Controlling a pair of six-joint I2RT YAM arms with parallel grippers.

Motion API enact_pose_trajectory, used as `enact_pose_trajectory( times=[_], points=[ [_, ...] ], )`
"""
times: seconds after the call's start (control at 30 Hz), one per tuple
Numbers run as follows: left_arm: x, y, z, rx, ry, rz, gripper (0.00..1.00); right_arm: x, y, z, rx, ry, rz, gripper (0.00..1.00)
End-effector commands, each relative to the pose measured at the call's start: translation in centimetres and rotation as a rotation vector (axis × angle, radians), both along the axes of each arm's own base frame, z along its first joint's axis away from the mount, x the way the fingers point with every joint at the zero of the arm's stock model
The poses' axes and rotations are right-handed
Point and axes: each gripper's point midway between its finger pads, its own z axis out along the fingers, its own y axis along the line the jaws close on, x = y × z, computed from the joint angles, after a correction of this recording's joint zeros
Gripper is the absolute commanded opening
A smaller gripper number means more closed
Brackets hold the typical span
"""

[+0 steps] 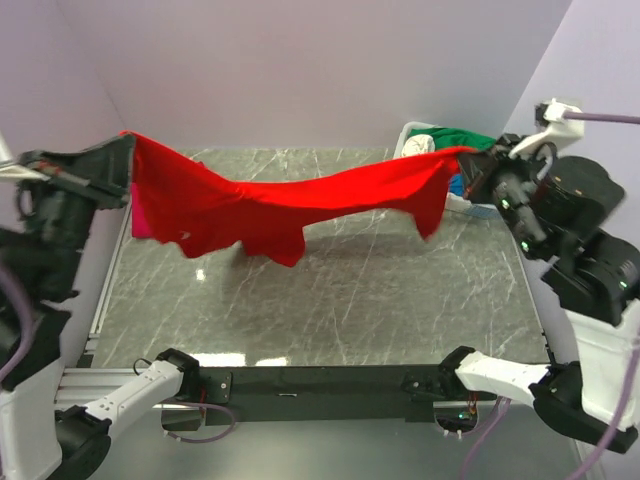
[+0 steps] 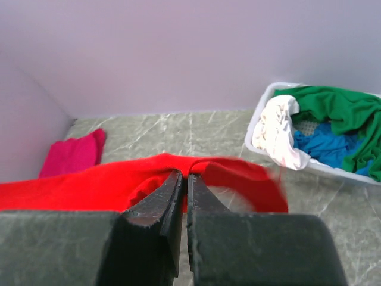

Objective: Fold and stack the t-shirts
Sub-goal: Flatten the tshirt out

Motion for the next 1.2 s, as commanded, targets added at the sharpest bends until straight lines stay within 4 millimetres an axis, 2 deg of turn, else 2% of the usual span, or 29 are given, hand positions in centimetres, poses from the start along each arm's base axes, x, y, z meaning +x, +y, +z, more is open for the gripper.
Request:
enact_pose_trajectory(
  times=[0.0, 0.03, 0.1, 0.2, 0.3, 0.43, 0.57, 0.67, 0.7, 0.77, 0.8, 0.87, 0.9, 0.97, 1.0, 1.07, 1.1, 1.17],
  points=[
    [-2.5, -1.1, 1.9, 0.074, -0.048, -0.1, 0.01, -2.7, 0.2, -0.7, -0.066, 0.032, 0.119, 0.0],
    [-3.8, -1.4, 3.1, 0.08, -0.084, -0.142, 0.0, -3.8, -0.1, -0.6, -0.05, 0.031, 0.144, 0.0],
    [-5.5, -1.6, 3.9, 0.089, -0.101, -0.189, 0.01, -5.4, 0.5, -0.4, -0.025, 0.028, 0.219, 0.0],
    [-7.9, -2.5, 5.1, 0.093, -0.149, -0.281, 0.01, -8.3, 0.4, 0.6, 0.031, -0.012, 0.308, 0.0],
    [-9.8, -2.8, 6.3, 0.09, -0.194, -0.335, 0.01, -10.1, -0.2, 2.1, 0.062, -0.058, 0.342, 0.0],
    [-11.2, -2.9, 7.6, 0.088, -0.244, -0.37, 0.01, -12.1, -1.2, 3.6, 0.088, -0.116, 0.366, 0.0],
    [-11.2, -3.7, 8.2, 0.08, -0.273, -0.412, 0.01, -12.0, -1.2, 4.1, 0.093, -0.14, 0.364, 0.0],
    [-9.3, -4.3, 7.9, 0.082, -0.259, -0.4, 0.01, -10.1, -0.9, 3.4, 0.077, -0.116, 0.313, 0.0],
    [-7.3, -4.5, 7.1, 0.08, -0.218, -0.371, 0.01, -8.9, -0.3, 2.6, 0.059, -0.086, 0.297, 0.0],
    [-4.9, -4.8, 6.4, 0.091, -0.178, -0.335, 0.01, -7.2, -0.4, 2.1, 0.047, -0.077, 0.239, 0.0],
    [-2.6, -5.4, 5.3, 0.101, -0.128, -0.318, 0.01, -5.8, 0.1, 1.1, 0.024, -0.045, 0.216, 0.0],
    [0.0, -5.8, 4.3, 0.114, -0.082, -0.284, 0.0, -4.0, 0.2, 0.3, -0.001, -0.026, 0.163, 0.0],
    [2.2, -6.6, 3.3, 0.127, -0.04, -0.28, 0.01, -2.7, 0.2, -0.3, -0.027, -0.006, 0.114, 0.0],
    [4.5, -7.0, 2.4, 0.142, -0.003, -0.252, 0.0, -1.1, 0.3, -0.7, -0.047, 0.006, 0.072, 0.0],
    [6.4, -7.7, 1.7, 0.154, 0.028, -0.249, 0.01, 0.3, 0.9, -1.4, -0.074, 0.031, 0.061, 0.0],
    [8.2, -8.0, 1.3, 0.171, 0.05, -0.229, 0.01, 1.8, 1.5, -1.6, -0.082, 0.035, 0.05, 0.0],
    [9.9, -8.0, 1.4, 0.176, 0.059, -0.212, 0.0, 3.6, 1.6, -2.1, -0.097, 0.054, 0.027, 0.0],
    [11.5, -8.2, 1.4, 0.186, 0.07, -0.226, 0.01, 5.3, 2.3, -1.6, -0.08, 0.045, 0.043, 0.0]
  ],
)
